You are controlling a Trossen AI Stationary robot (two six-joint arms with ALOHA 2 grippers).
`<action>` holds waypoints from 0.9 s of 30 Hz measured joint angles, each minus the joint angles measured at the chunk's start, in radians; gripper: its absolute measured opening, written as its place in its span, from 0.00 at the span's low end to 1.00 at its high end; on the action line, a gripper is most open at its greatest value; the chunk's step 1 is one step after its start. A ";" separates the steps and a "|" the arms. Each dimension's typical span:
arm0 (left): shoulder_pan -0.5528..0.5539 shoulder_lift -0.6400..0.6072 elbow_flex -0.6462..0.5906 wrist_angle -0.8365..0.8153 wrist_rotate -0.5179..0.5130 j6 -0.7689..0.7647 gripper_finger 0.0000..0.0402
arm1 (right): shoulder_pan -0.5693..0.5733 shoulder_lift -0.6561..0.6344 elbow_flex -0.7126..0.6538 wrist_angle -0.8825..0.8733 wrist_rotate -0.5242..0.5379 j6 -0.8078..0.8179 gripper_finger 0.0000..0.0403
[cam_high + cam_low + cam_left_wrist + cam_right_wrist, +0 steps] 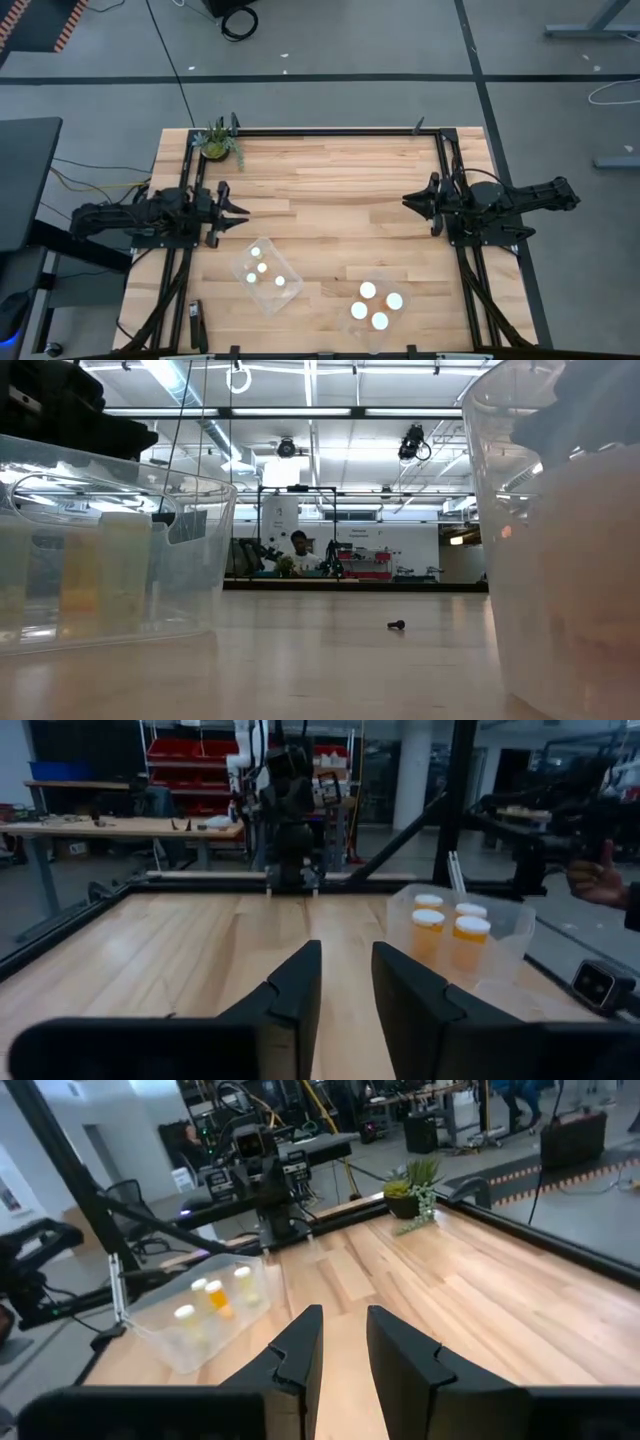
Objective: Pick and place medicine bottles into bin by pill shape (circle, oval)
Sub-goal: Return to Home Position
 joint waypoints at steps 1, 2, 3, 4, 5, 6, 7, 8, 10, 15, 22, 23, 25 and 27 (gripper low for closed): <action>0.000 0.005 0.000 -0.003 0.000 0.003 0.24 | 0.000 0.000 0.000 -0.002 0.000 -0.013 0.22; 0.000 0.004 0.000 -0.003 -0.001 0.003 0.22 | 0.000 0.000 0.000 -0.002 0.000 -0.025 0.22; 0.000 0.004 0.000 -0.003 0.000 0.010 0.21 | 0.000 0.000 0.000 -0.002 0.000 -0.039 0.22; 0.000 0.002 0.000 -0.003 0.000 0.017 0.19 | 0.000 0.000 0.000 -0.002 0.000 -0.051 0.22; 0.000 0.004 0.000 -0.006 0.000 0.019 0.18 | 0.000 0.000 0.000 -0.003 0.000 -0.064 0.22; 0.000 0.005 0.000 -0.013 0.000 0.020 0.16 | 0.000 0.000 0.000 -0.003 -0.001 -0.075 0.22; 0.000 0.004 0.000 -0.014 0.000 0.020 0.15 | 0.000 0.000 0.000 -0.003 -0.001 -0.085 0.22; 0.000 0.004 0.000 -0.015 0.001 0.020 0.14 | 0.000 0.000 0.000 -0.006 -0.001 -0.096 0.22; 0.000 0.004 0.000 -0.016 0.001 0.022 0.12 | 0.000 0.000 0.000 -0.012 -0.001 -0.110 0.22; 0.000 0.004 0.000 -0.018 0.002 0.017 0.10 | 0.000 0.000 -0.047 -0.007 0.000 -0.107 0.22; 0.000 0.004 0.000 -0.020 0.002 -0.005 0.10 | 0.000 0.002 -0.146 0.109 0.023 -0.125 0.22; 0.000 0.004 0.000 -0.021 0.002 -0.005 0.10 | 0.000 0.001 -0.146 0.113 0.022 -0.135 0.22; 0.000 0.004 0.000 -0.021 0.002 -0.006 0.10 | 0.000 -0.002 -0.146 0.113 0.022 -0.156 0.22; 0.000 0.004 0.000 -0.021 0.002 -0.006 0.10 | 0.000 -0.003 -0.147 0.123 0.020 -0.170 0.22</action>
